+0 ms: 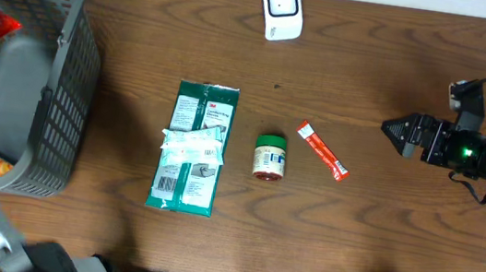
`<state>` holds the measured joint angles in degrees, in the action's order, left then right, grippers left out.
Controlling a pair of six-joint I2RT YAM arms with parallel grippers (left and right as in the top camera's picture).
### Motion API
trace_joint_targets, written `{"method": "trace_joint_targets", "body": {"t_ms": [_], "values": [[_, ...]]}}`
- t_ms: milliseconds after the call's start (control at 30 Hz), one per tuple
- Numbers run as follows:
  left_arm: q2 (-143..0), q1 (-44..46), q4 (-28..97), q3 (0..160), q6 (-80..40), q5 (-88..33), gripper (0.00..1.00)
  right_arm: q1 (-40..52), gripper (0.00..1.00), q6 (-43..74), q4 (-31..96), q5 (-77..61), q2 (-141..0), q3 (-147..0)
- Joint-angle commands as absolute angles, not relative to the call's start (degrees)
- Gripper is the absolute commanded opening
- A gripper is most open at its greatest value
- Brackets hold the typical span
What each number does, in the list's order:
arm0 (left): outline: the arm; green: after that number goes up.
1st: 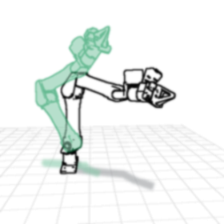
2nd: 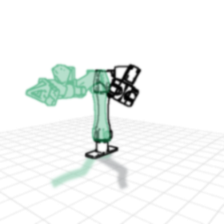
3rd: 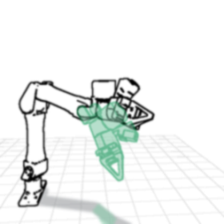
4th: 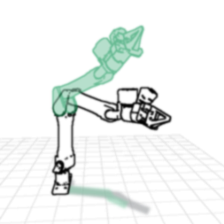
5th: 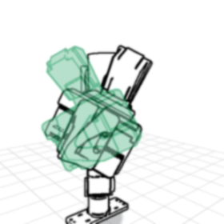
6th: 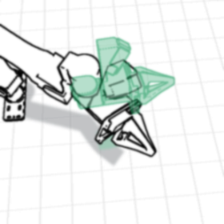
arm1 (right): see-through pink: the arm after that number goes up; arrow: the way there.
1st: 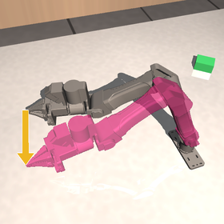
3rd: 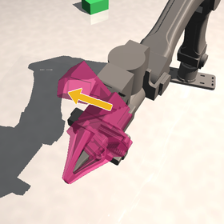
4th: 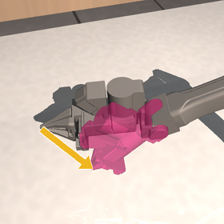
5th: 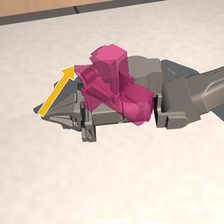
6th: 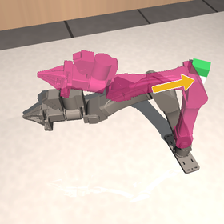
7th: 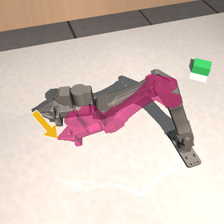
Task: Scan the item barcode
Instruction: 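Carry the red snack bag toward the scanner, right gripper approaching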
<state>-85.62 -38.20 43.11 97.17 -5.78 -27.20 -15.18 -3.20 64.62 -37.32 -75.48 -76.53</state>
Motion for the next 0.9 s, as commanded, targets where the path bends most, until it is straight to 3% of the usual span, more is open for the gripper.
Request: {"method": "trace_joint_targets", "body": {"t_ms": [0,233,567,867], "values": [[-80.4,-37.6,45.5,98.0,-8.5,-40.2,0.08,-15.4,0.99,-3.9,63.6,-47.6,-75.3,-77.1],[-76.9,-28.0,55.8,98.0,-8.4,-49.3,0.07,-15.0,0.99,-3.9,61.7,-66.3,-75.3,-77.1],[-79.4,-3.1,60.0,97.6,-7.8,-38.3,0.07,-6.3,0.93,-4.9,62.9,-67.4,-75.3,-77.1],[-82.0,12.9,60.2,97.6,-8.5,-38.3,0.07,1.0,0.87,-1.3,54.8,-67.6,-75.3,-77.1]]}}
